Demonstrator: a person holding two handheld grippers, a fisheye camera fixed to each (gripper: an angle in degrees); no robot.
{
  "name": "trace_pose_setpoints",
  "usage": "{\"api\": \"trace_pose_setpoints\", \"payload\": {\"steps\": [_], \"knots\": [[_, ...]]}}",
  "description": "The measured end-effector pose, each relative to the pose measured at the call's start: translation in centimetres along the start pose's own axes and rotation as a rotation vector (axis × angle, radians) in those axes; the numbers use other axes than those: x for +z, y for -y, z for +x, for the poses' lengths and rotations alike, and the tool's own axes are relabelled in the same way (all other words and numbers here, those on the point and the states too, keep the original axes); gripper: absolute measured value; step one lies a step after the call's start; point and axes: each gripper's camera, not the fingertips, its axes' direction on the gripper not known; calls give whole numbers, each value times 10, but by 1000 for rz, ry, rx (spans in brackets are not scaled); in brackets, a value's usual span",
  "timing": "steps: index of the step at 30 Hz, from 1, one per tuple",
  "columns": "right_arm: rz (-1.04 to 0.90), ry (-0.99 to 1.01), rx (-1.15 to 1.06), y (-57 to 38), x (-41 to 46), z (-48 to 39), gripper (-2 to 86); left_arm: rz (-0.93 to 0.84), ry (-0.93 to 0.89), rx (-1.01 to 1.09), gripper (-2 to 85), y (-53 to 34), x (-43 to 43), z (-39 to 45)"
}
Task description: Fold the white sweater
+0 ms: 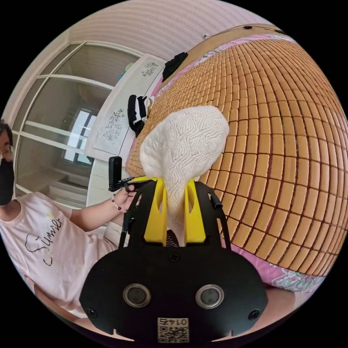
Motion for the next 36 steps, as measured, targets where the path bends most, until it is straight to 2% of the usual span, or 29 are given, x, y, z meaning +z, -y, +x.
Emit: {"api": "trace_pose_setpoints", "payload": {"steps": [4, 9, 11, 14, 16, 19, 21, 24, 27, 31, 34, 36], "knots": [[-107, -128, -186, 61, -56, -28, 72, 74, -103, 11, 80, 25, 19, 14], [-154, -324, -181, 116, -170, 2, 73, 133, -195, 112, 80, 127, 103, 90], [-160, -405, -150, 135, -222, 20, 73, 143, -225, 153, 80, 170, 143, 126], [-152, -643, -85, 168, -309, 53, 76, 168, -222, 246, 80, 247, 214, 202], [-138, -802, 43, 196, -370, 86, 86, 191, -200, 288, 81, 291, 257, 251], [-78, -1042, 286, 216, -409, 131, 122, 171, -131, 337, 94, 357, 332, 305], [-55, -1111, 366, 214, -400, 158, 137, -7, -85, 232, 99, 398, 399, 297], [-25, -1031, 410, 200, -357, 201, 138, -84, -76, 111, 102, 415, 439, 267], [-64, -901, 494, 189, -320, 235, 139, -156, 15, 213, 107, 418, 449, 258], [27, -923, 468, 185, -303, 213, 139, -148, 26, 285, 104, 410, 425, 245], [94, -1018, 410, 192, -294, 164, 137, -121, 4, 297, 100, 393, 378, 230], [127, -1059, 320, 198, -278, 124, 135, -83, -8, 382, 100, 365, 320, 223]]}}
